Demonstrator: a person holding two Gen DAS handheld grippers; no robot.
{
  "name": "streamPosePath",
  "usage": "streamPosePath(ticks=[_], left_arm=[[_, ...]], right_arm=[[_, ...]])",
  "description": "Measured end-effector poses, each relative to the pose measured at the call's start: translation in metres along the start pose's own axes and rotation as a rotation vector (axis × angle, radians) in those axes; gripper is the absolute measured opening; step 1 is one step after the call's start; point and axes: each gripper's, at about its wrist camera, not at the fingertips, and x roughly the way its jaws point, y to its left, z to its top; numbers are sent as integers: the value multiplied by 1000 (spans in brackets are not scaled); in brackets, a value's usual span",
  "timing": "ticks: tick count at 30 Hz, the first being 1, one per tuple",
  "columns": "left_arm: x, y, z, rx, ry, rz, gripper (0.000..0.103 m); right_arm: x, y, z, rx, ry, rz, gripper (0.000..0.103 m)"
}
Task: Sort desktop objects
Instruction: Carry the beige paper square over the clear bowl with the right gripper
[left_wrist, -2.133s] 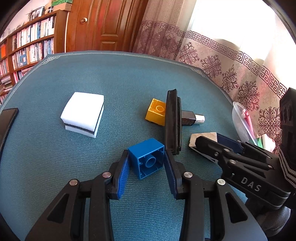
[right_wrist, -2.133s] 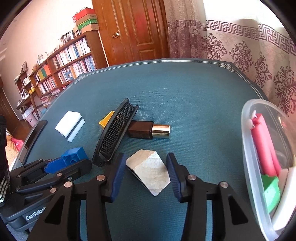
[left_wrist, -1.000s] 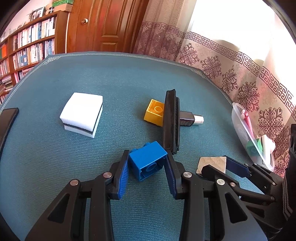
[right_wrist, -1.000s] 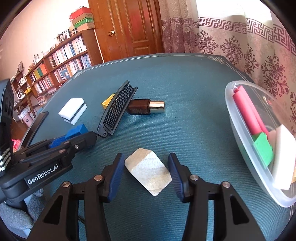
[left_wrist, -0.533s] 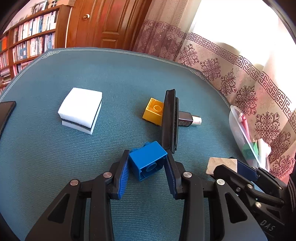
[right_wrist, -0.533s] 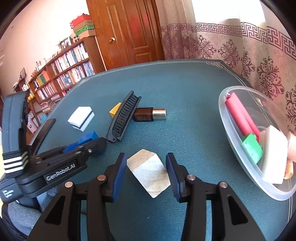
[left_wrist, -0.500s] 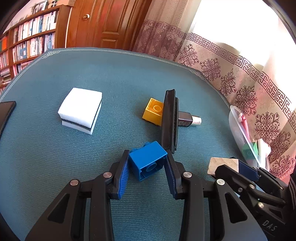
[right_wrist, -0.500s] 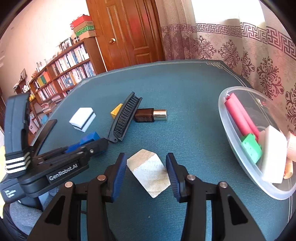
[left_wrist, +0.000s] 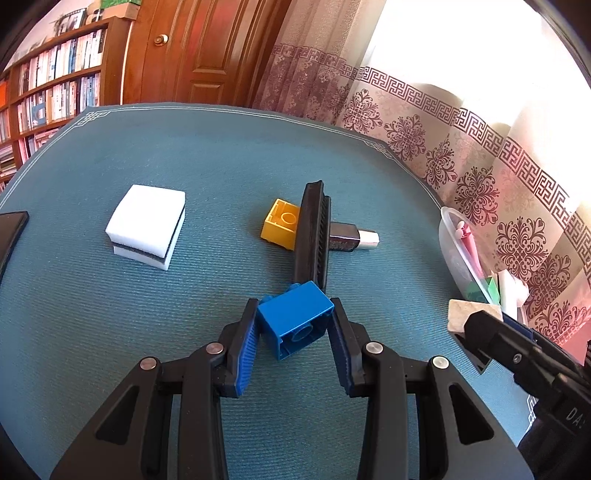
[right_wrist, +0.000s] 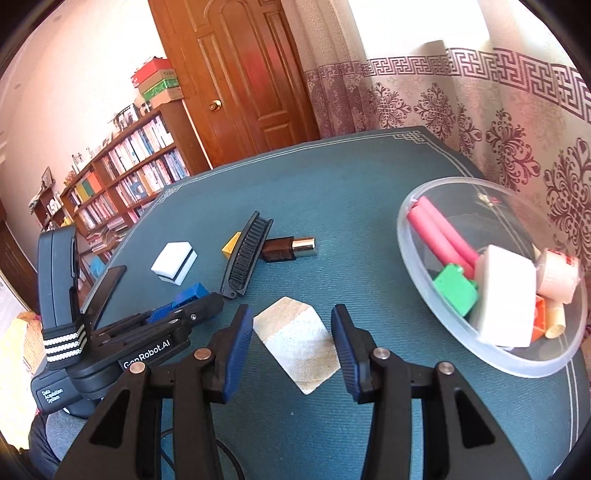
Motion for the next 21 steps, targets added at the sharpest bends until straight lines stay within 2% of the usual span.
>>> streamPosePath(ticks=[21], left_arm=[[-11,-10,-1,23,-9,-43,39]], right_arm=[[-35,-31,2,90,-83,-61,48]])
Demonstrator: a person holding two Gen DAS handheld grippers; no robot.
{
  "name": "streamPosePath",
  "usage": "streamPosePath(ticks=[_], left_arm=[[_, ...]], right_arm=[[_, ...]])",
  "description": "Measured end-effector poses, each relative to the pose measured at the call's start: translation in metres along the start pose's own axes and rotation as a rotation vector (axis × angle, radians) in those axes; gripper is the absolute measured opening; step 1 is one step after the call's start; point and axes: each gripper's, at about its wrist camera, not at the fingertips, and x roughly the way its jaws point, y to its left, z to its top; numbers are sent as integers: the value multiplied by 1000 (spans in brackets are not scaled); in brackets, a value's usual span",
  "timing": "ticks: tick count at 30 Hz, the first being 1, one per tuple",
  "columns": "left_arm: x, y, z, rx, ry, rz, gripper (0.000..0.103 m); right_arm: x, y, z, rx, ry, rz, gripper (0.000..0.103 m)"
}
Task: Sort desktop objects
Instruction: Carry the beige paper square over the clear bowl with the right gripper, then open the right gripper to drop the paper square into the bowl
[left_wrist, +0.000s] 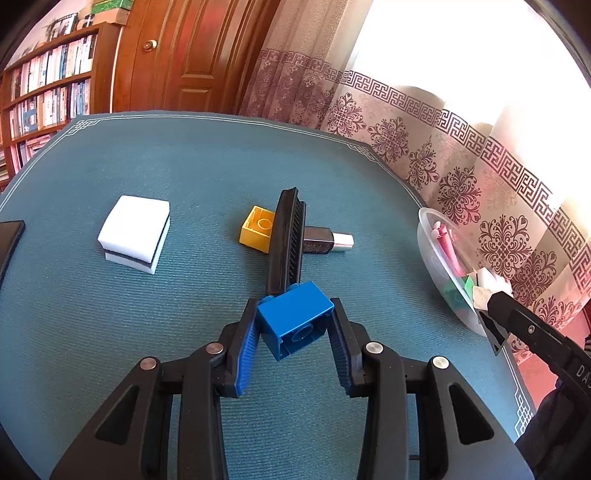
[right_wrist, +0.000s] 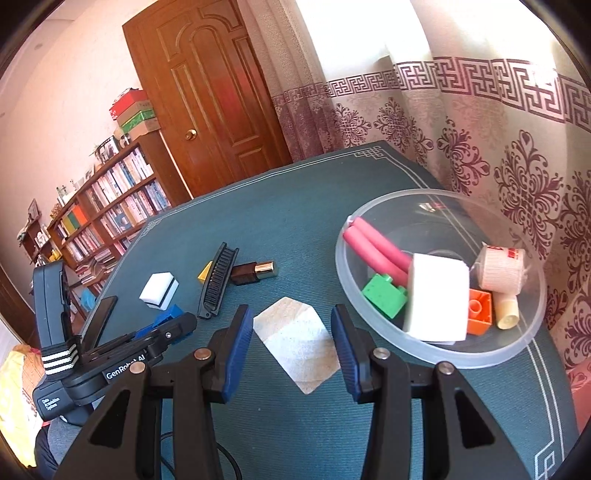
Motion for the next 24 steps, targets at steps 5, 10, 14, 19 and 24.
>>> streamPosePath(ticks=[5,10,14,19,24], left_arm=[[1,-7,-2,18,10,-4,39],[1,-12,-2,21,15,1,39],[-4,-15,0,21,2,-1,39],[-7,-24,4,33,-9,-6,39],[-9,-35,6,53,-15,-9,39]], right_arm=[[-8,-12,5,22,-27,-18,48],[-17,-25,13,37,-69,-39,48],[-18,-39,23,57,-85,-69,48],[-21,-53,30,80,-111,-106,48],[-21,-70,32,109,-121,-146,48]])
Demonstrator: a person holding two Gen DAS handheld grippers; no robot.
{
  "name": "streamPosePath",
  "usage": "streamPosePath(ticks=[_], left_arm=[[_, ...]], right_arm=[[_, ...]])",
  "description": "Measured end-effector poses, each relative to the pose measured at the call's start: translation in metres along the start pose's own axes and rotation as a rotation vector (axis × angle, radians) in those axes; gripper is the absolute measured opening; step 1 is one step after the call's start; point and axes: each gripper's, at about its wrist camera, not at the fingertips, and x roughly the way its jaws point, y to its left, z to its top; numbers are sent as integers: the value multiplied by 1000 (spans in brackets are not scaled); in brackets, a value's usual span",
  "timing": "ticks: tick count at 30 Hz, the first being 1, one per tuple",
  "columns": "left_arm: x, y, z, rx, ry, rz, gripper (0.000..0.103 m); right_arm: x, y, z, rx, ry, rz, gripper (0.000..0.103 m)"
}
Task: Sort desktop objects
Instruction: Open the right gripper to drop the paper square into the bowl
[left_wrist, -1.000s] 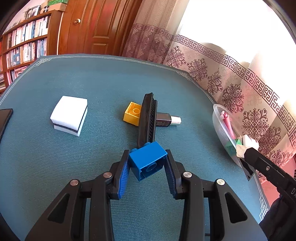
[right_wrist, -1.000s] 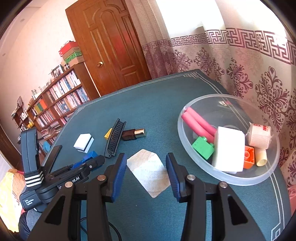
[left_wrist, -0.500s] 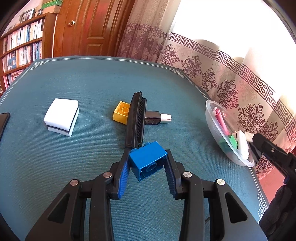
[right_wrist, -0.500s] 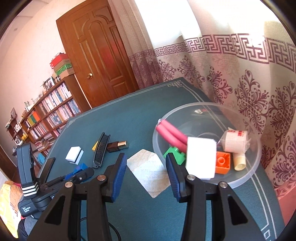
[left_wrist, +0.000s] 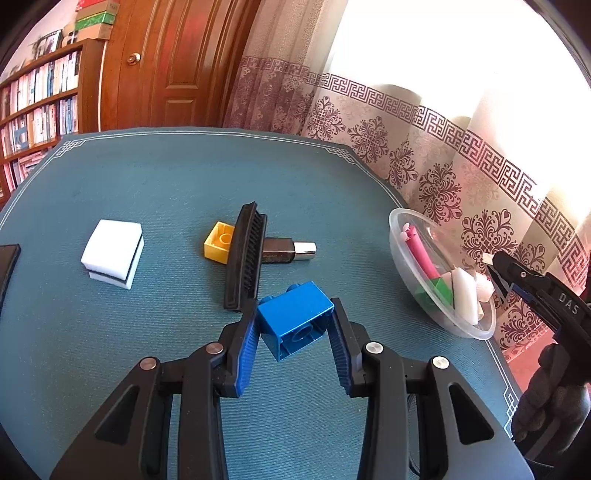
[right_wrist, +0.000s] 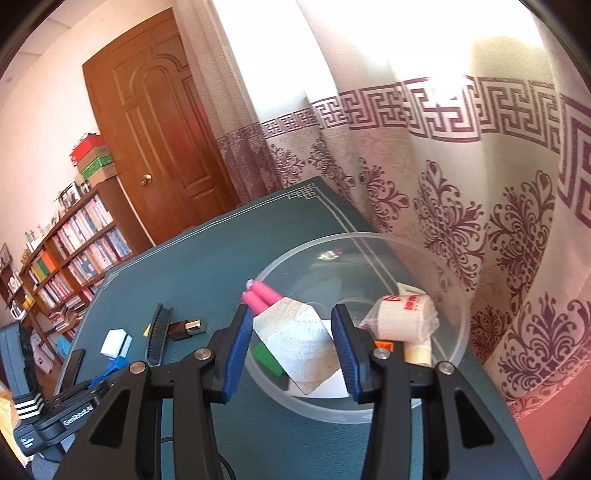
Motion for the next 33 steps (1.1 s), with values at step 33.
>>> streamPosePath(ticks=[33], left_arm=[[2,-81,12,158,-8,-15,39]], right_arm=[[7,-51,-2,58,7,-9,61]])
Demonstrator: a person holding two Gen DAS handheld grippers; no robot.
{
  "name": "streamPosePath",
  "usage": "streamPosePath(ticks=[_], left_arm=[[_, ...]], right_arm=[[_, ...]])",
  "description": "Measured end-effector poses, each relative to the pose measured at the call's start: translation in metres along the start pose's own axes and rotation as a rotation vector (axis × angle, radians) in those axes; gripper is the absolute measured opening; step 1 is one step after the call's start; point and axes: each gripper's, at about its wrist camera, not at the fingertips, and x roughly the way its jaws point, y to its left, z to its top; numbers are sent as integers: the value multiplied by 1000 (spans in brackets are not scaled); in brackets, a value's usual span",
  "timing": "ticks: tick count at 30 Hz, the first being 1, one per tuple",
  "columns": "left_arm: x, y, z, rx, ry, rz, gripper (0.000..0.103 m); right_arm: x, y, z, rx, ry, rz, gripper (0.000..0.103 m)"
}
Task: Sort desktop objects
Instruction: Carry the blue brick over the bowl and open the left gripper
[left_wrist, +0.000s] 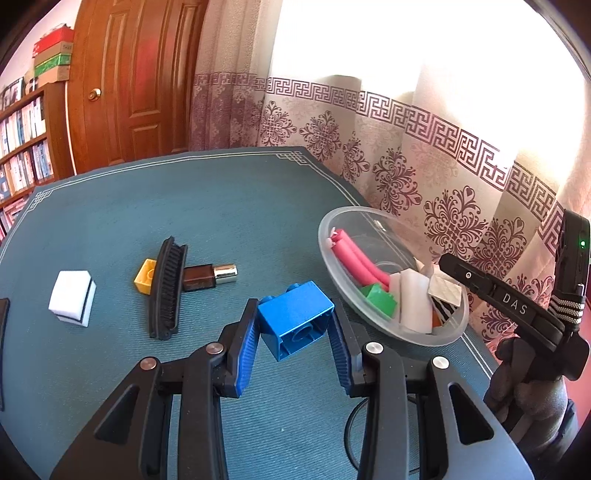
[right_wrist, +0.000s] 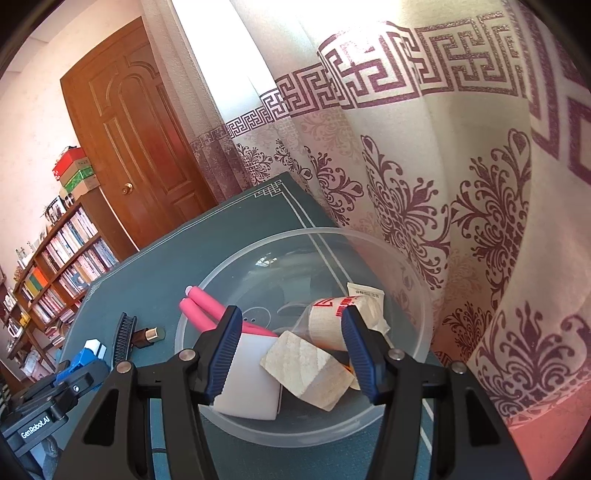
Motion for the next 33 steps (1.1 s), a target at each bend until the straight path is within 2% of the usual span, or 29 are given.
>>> streamPosePath(ticks=[12,18,33], left_arm=[[7,-34,18,60,-18,-36,39],[18,-45,24,78,-6,-56,39],[52,-73,41,121,23,-129,39]], right_arm=[[-7,-12,-6,1,-3,-24,61],[-14,-11,-7,-40,-28,-49,61],[-13,-16,-6,-32,-34,-58,63]])
